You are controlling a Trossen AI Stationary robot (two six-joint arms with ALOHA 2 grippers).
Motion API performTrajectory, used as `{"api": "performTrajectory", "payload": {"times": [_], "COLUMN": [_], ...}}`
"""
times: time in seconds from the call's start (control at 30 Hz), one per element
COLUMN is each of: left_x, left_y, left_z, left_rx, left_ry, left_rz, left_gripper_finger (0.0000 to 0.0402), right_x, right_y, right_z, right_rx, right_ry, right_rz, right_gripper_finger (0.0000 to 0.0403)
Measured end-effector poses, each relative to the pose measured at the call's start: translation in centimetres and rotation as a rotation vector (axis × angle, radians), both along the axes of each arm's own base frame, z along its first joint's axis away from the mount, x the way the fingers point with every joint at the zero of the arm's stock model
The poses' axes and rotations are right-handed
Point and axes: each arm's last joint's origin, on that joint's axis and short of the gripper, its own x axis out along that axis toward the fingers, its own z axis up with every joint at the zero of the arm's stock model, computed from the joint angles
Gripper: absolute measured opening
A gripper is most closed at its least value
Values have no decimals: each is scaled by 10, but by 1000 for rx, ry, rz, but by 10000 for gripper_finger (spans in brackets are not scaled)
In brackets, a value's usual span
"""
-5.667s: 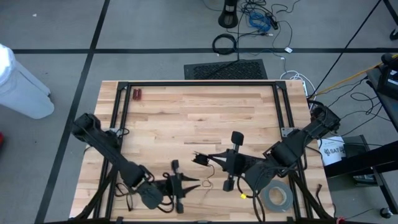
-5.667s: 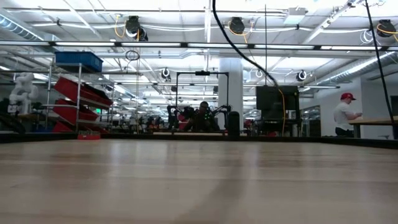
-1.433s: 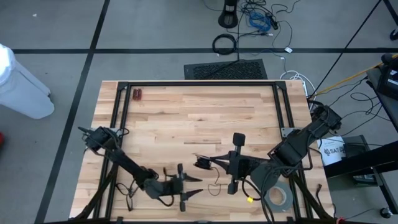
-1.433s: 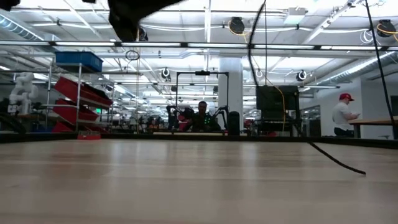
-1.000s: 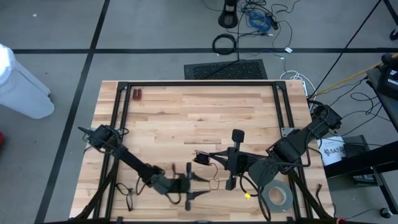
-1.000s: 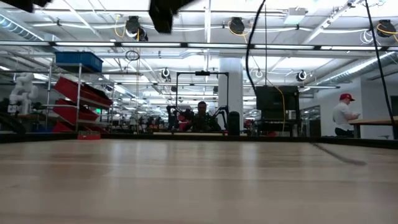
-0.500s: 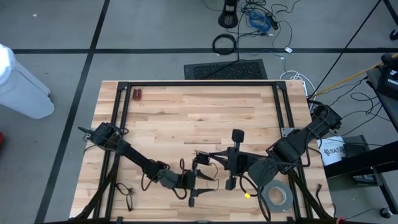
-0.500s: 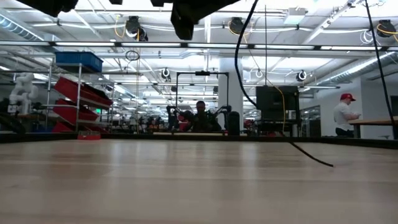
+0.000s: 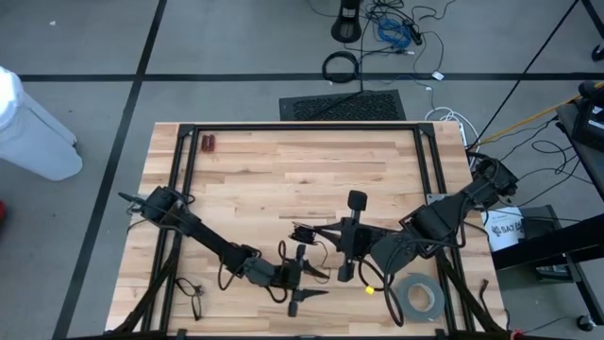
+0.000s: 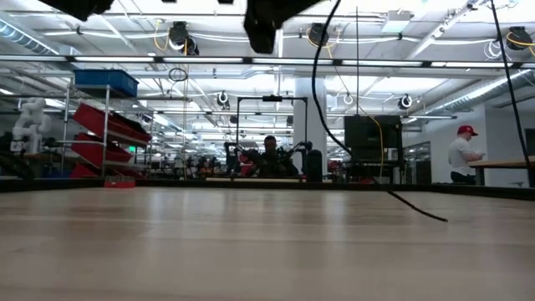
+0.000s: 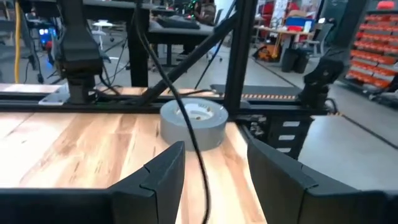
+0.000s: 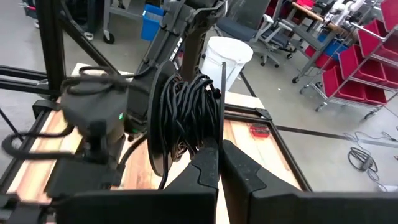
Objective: Coil cords
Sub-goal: Coil the black wire on the spool
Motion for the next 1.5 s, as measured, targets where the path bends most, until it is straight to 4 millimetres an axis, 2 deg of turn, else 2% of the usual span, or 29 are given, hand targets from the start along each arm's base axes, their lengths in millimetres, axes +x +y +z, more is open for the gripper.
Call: {"api": "performTrajectory", "payload": {"times": [0.23, 0.63, 1.0, 1.27, 1.5], "left_x": [2, -6, -6, -6, -6], "left_y": [-7, -17, -17, -17, -17], "left_z": [-13, -13, -13, -13, -13], "left_rx": [21, 64, 94, 109, 108], "left_ry": [38, 28, 23, 19, 19], "left_rz": [6, 133, 148, 149, 149], "left_gripper_finger": [180, 180, 176, 112, 17], "right_x": [1, 1, 1, 1, 1], "right_y": [0, 0, 1, 1, 1], "right_z": [0, 1, 2, 2, 2], "right_rx": [8, -5, -6, -8, -14], "right_ry": [4, 1, -10, -9, -8], "right_rz": [21, 26, 29, 30, 31], "right_gripper_finger": [0, 0, 0, 0, 0]}}
